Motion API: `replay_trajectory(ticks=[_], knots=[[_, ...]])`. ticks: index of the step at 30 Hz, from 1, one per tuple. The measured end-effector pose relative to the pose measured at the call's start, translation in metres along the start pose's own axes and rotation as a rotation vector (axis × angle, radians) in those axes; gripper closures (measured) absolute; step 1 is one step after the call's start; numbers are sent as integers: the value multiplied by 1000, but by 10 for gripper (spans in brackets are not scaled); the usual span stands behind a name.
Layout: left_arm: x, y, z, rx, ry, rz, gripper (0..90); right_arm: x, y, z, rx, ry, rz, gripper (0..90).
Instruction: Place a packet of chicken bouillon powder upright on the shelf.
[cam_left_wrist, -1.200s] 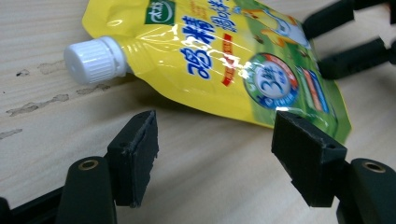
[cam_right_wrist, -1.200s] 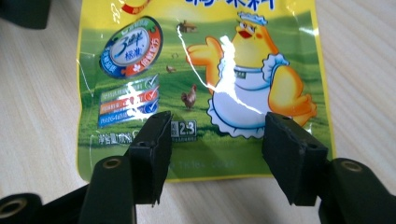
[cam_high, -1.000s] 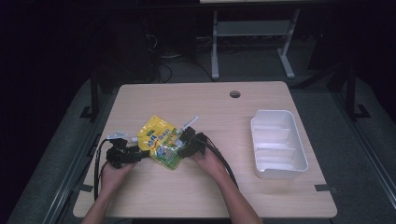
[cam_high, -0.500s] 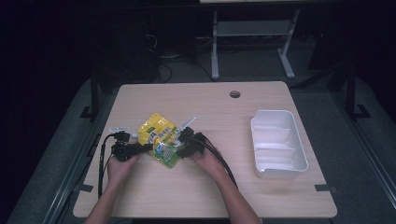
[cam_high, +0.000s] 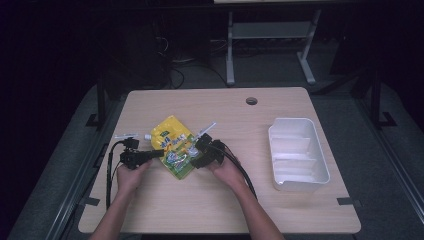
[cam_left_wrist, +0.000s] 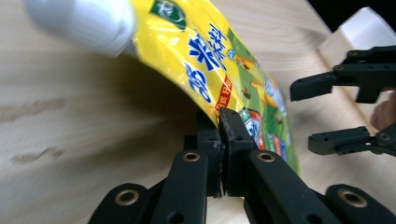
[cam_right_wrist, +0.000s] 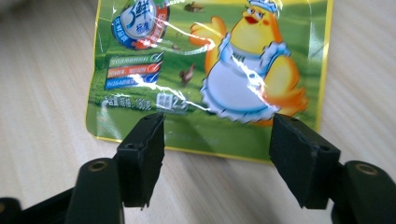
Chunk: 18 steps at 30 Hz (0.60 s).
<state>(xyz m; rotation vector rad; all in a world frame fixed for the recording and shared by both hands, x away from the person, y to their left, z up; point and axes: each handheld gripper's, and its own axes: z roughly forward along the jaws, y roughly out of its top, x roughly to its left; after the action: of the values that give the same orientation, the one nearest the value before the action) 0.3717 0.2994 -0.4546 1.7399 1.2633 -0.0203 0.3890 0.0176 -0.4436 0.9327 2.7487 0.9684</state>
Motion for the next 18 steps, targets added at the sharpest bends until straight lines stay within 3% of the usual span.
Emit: replay_trajectory(ticks=[4,6,8,9,10,11,18], knots=[[-11,5,-5,-16,-20,48,897,-2,-2,-12,-36,11,5,318],[-20,8,-11,-18,-37,102,900,-4,-5,-24,-69,25,9,301],[-23,9,-13,-19,-40,116,900,-4,-7,-29,-83,37,15,295],[-30,10,-17,-21,-58,153,900,-5,-9,-37,-97,49,16,279],[-30,10,-17,-21,-58,153,900,-5,-9,-37,-97,49,16,279],[-36,11,-20,-21,-73,184,900,-6,-12,-45,-119,56,13,266],[-50,11,-26,-7,-124,269,900,-6,-16,-62,-157,74,9,214]])
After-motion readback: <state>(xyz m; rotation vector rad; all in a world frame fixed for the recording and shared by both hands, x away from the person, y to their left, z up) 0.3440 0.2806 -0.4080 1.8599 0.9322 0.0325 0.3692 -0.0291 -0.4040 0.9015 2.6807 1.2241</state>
